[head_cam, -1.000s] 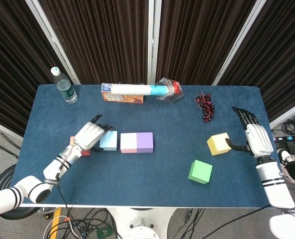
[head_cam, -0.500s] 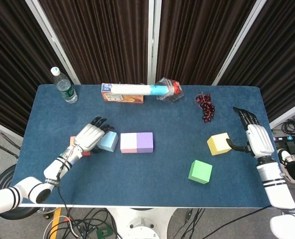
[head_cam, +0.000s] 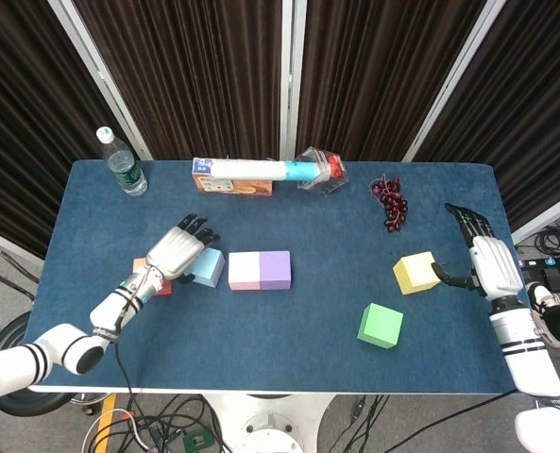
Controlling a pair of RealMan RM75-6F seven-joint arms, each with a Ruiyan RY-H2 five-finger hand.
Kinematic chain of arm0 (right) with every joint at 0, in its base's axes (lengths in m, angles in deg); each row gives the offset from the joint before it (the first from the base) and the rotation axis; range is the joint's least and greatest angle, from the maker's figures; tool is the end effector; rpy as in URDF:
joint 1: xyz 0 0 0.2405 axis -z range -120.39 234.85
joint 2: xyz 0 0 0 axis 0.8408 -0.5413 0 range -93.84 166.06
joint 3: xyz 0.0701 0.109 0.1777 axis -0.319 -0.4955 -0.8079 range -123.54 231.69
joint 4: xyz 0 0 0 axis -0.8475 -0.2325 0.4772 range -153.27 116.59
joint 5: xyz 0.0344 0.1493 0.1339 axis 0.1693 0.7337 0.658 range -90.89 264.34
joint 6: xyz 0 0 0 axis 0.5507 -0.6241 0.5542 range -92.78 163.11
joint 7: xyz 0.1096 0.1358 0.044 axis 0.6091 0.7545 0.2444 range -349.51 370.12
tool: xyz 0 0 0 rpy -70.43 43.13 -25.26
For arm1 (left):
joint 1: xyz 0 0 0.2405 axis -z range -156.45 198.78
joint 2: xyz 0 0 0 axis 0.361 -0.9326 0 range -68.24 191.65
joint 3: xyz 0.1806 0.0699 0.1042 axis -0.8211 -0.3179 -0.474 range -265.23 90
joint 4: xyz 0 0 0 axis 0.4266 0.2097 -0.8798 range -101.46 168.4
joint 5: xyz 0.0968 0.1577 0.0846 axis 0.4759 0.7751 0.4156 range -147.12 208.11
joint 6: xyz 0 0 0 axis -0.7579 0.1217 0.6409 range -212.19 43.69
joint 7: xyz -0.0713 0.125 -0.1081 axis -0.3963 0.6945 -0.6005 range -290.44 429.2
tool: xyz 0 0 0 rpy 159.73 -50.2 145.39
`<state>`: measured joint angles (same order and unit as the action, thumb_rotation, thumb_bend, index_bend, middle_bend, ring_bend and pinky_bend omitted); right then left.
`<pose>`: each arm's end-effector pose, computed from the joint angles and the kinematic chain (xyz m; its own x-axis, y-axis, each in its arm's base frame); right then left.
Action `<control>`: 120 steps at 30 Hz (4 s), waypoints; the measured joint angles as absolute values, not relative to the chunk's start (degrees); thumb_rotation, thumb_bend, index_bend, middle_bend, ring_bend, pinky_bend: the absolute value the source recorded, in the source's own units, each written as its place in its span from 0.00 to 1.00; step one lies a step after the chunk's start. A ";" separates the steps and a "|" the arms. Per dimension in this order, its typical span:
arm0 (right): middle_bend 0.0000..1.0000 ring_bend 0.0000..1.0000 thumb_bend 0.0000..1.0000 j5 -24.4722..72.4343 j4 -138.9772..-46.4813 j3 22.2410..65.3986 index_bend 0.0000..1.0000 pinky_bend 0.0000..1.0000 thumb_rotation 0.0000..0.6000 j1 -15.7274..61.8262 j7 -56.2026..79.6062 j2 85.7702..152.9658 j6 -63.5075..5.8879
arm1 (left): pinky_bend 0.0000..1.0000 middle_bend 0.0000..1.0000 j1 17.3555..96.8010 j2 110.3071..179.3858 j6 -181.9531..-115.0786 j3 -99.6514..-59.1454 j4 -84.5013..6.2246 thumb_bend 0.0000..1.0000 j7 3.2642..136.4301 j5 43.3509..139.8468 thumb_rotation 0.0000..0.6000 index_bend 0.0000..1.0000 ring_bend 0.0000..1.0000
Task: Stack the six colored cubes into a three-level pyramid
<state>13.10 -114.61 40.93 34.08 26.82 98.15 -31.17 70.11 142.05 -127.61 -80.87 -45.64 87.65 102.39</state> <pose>-0.2080 -0.3253 0.1428 0.0280 -0.0885 0.9957 -0.9937 -0.1107 0.0181 -0.1249 0.3784 -0.0064 0.7200 0.2012 0.6642 0.6440 -0.5503 -0.5314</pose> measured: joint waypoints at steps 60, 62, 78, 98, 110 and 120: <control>0.08 0.00 0.22 12.56 -112.51 41.15 0.00 0.00 1.00 35.85 30.38 97.98 -31.88 | 0.00 0.45 73.48 148.88 -139.42 -80.30 -54.01 0.13 105.23 78.64 1.00 0.37 0.20; 0.08 0.00 0.22 12.59 -112.43 41.11 0.00 0.00 1.00 35.87 30.49 97.98 -31.87 | 0.00 0.45 73.51 148.87 -139.62 -80.38 -54.11 0.13 105.51 78.56 1.00 0.37 0.20; 0.08 0.00 0.22 12.69 -112.22 41.08 0.00 0.00 1.00 36.05 30.87 97.90 -31.63 | 0.00 0.45 74.12 149.23 -139.35 -80.14 -53.88 0.13 106.20 77.80 1.00 0.37 0.20; 0.08 0.00 0.22 12.93 -111.62 41.02 0.00 0.00 1.00 35.97 31.13 98.03 -31.03 | 0.00 0.44 74.95 150.00 -139.37 -79.76 -54.04 0.13 106.91 75.97 1.00 0.36 0.20; 0.08 0.00 0.22 12.80 -111.65 41.05 0.00 0.00 1.00 36.11 31.40 97.93 -31.01 | 0.00 0.41 75.16 150.46 -139.61 -79.85 -53.77 0.13 107.21 75.07 1.00 0.32 0.20; 0.08 0.00 0.22 12.73 -111.66 41.03 0.00 0.00 1.00 36.15 31.55 97.92 -31.02 | 0.00 0.37 75.30 150.70 -139.52 -79.89 -53.48 0.10 107.08 74.96 1.00 0.29 0.20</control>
<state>12.73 -111.66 41.03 36.15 31.55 97.92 -31.02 75.30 150.70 -139.52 -79.89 -53.48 107.08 74.96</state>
